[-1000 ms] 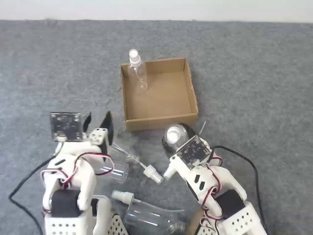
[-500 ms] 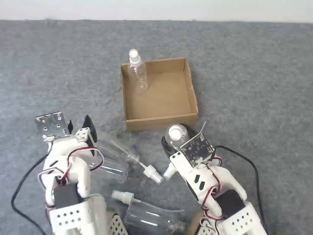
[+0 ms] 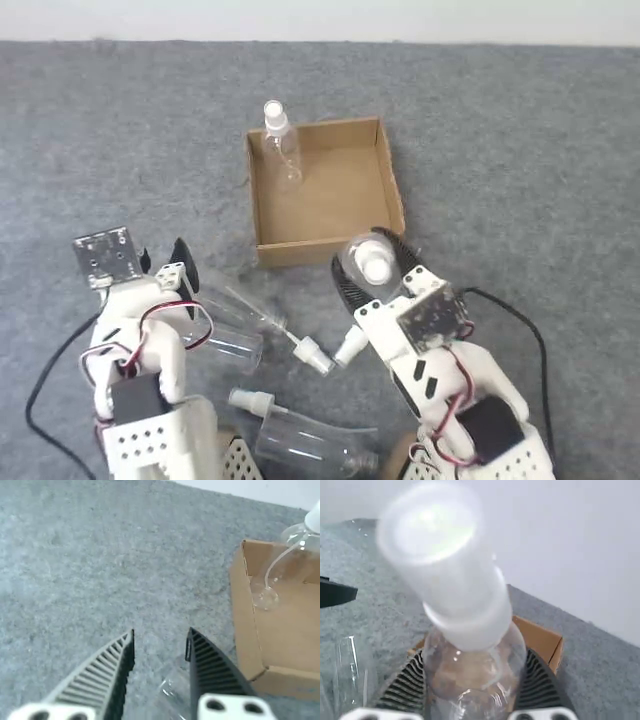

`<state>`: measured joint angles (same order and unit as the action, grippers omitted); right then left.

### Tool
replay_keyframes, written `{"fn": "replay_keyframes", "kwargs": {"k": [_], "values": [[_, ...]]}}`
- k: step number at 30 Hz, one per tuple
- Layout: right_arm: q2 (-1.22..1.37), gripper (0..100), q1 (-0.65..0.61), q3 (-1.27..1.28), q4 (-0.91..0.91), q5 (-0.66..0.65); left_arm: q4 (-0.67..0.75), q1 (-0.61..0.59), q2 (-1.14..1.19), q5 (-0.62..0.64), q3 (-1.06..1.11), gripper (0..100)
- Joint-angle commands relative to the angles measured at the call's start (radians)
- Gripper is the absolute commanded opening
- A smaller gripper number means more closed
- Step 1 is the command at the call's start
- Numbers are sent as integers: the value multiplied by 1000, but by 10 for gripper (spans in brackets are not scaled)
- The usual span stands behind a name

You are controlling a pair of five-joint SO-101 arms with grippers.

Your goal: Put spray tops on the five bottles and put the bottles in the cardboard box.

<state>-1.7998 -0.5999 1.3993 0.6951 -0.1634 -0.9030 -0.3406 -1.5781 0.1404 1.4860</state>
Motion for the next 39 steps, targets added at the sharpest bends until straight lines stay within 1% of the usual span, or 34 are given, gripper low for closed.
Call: {"fn": "replay_keyframes", "kwargs": {"k": [1, 7, 10, 26, 32, 39], "values": [[-5, 6, 12, -114, 2, 6, 31, -5, -14, 5, -12, 159], [-2, 6, 12, -173, -5, 5, 31, -5, -14, 5, -12, 159], [56, 6, 12, -224, -7, 5, 31, -5, -14, 5, -12, 159], [705, 6, 10, -413, -380, 5, 31, -5, -14, 5, -12, 159], [901, 7, 7, -511, -440, 5, 31, -5, -14, 5, -12, 159], [1118, 7, -33, -626, -478, 5, 32, -5, -14, 5, -12, 159]]}}
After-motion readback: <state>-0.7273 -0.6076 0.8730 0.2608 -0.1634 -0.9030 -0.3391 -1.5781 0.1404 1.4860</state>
